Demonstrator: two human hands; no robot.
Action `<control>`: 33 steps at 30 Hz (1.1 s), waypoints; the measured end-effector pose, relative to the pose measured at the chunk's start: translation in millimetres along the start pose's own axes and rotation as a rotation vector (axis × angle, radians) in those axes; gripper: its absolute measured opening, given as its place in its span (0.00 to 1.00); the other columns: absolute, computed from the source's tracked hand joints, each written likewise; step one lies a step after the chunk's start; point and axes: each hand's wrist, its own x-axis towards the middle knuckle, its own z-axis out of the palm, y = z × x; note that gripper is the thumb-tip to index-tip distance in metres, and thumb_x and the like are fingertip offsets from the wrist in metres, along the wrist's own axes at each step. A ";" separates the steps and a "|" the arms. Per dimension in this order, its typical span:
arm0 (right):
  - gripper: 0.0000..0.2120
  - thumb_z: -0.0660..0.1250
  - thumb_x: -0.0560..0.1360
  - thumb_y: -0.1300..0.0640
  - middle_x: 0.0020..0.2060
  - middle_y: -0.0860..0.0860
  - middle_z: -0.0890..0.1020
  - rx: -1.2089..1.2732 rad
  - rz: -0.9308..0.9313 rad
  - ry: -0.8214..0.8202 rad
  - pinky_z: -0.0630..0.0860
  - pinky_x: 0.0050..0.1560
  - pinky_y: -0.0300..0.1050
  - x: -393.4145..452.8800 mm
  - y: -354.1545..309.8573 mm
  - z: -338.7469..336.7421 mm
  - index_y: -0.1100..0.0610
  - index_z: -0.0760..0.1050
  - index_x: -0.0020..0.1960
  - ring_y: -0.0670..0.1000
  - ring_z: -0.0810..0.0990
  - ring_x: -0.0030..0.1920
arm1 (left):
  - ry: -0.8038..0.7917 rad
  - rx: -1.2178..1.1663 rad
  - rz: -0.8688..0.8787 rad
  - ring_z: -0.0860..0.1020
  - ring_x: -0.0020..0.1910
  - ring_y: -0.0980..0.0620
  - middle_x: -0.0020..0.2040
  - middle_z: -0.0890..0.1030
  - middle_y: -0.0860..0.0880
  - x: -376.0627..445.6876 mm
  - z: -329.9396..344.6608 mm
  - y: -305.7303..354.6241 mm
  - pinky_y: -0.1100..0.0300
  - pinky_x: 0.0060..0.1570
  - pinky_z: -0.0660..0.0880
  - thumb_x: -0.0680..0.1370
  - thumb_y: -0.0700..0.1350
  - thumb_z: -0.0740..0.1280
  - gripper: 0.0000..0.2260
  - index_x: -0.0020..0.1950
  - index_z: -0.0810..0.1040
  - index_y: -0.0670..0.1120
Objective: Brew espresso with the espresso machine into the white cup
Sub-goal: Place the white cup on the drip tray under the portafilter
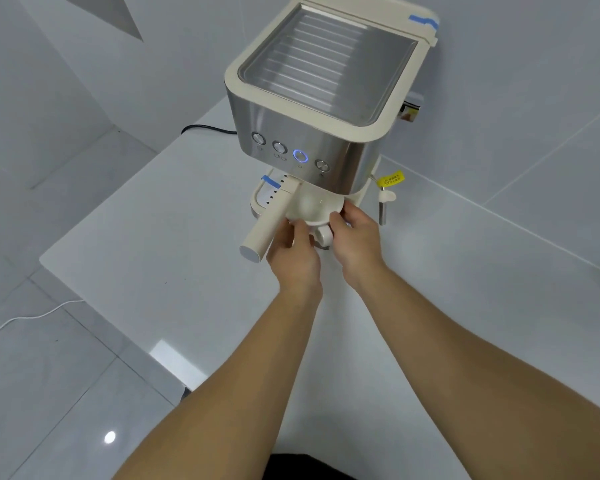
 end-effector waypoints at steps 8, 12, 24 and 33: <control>0.15 0.66 0.74 0.60 0.51 0.47 0.87 0.085 0.032 0.004 0.80 0.61 0.53 8.8 9.6 4.8 0.50 0.83 0.58 0.49 0.84 0.54 | 0.033 -0.032 0.000 0.82 0.40 0.59 0.43 0.85 0.54 3.0 5.6 4.7 0.64 0.44 0.76 0.78 0.40 0.66 0.09 0.45 0.81 0.53; 0.12 0.66 0.75 0.62 0.49 0.48 0.87 0.150 0.015 0.015 0.79 0.62 0.52 7.6 12.4 4.0 0.49 0.83 0.52 0.50 0.85 0.54 | 0.036 0.002 -0.028 0.83 0.48 0.54 0.48 0.85 0.51 0.9 1.0 5.5 0.61 0.50 0.76 0.77 0.42 0.68 0.07 0.45 0.81 0.54; 0.15 0.69 0.74 0.55 0.53 0.46 0.87 0.143 0.003 -0.046 0.79 0.62 0.52 7.5 16.3 5.6 0.48 0.82 0.60 0.47 0.84 0.56 | -0.066 0.032 -0.012 0.83 0.47 0.61 0.44 0.86 0.59 0.6 0.7 2.5 0.67 0.47 0.75 0.75 0.32 0.61 0.18 0.51 0.82 0.53; 0.15 0.68 0.73 0.53 0.52 0.46 0.87 0.106 0.017 -0.033 0.79 0.62 0.54 6.4 10.3 6.8 0.47 0.82 0.59 0.49 0.83 0.56 | -0.063 0.033 0.000 0.82 0.46 0.62 0.45 0.83 0.60 1.1 0.4 0.9 0.69 0.44 0.74 0.77 0.33 0.61 0.19 0.63 0.80 0.48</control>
